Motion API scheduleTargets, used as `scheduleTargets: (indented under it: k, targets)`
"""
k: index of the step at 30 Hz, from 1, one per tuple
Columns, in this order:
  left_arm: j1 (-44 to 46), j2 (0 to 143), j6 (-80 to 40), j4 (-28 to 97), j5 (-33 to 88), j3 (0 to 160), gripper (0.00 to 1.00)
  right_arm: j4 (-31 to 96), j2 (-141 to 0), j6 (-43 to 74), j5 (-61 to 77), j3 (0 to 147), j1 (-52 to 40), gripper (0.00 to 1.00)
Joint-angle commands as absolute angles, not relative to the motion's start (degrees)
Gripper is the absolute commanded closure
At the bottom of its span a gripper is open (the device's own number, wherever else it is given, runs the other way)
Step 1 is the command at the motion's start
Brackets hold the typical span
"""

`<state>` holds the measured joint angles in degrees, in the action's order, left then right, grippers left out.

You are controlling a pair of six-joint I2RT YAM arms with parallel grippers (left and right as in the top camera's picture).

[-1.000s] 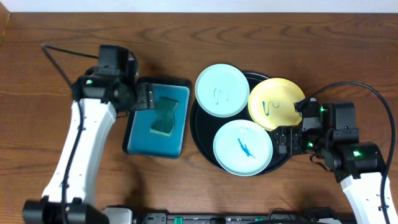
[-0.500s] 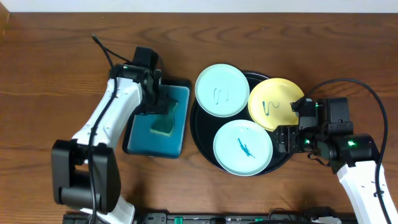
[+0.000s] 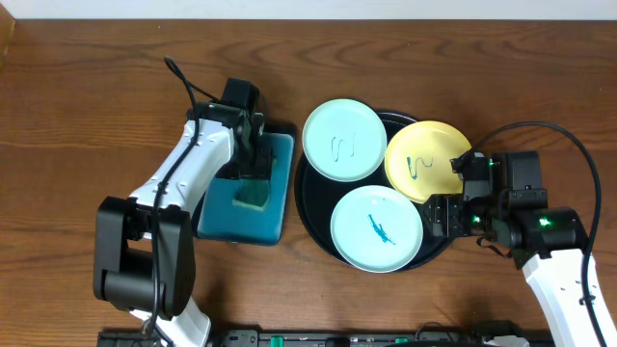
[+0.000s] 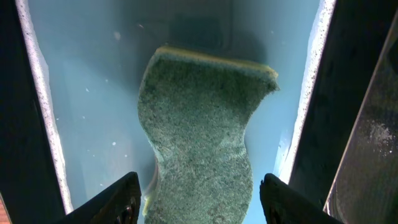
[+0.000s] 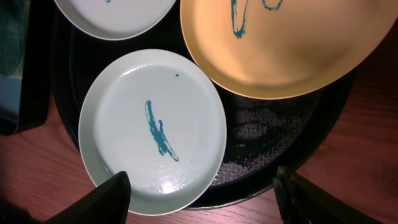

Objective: Clean dirty plates on tray and stack at the side
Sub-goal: 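Lower the left gripper into the basin and grasp the green sponge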

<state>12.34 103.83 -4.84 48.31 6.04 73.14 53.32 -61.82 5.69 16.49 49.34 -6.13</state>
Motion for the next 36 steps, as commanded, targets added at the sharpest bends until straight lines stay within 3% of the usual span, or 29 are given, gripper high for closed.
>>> scheduleTargets:
  k: [1,8,12,16,18,19,36]
  targets:
    - [12.32,104.6,-4.78,47.88,6.17,72.31,0.38,53.43,-61.84,5.96,16.34,50.5,-6.48,0.28]
    - [12.32,107.68,-4.8,47.42,6.2,72.29,0.39,53.41,-61.84,5.96,16.34,50.48,-6.48,0.28]
    - [12.32,110.45,-4.8,46.81,6.17,72.29,0.47,53.41,-61.84,5.96,16.34,50.5,-6.48,0.28]
    - [12.32,113.4,-4.86,46.72,6.22,72.29,0.72,53.43,-61.82,5.96,16.34,50.5,-6.48,0.29]
    - [12.32,114.21,-4.99,47.03,6.37,72.29,0.9,53.43,-61.82,5.96,16.34,50.5,-6.48,0.29]
    - [12.32,114.24,-4.99,47.24,6.44,72.29,0.92,53.43,-61.84,5.96,16.34,50.5,-6.48,0.29]
    - [7.46,96.62,-5.04,51.68,11.44,72.31,0.93,56.34,-64.42,6.11,15.99,50.43,-9.1,0.34]
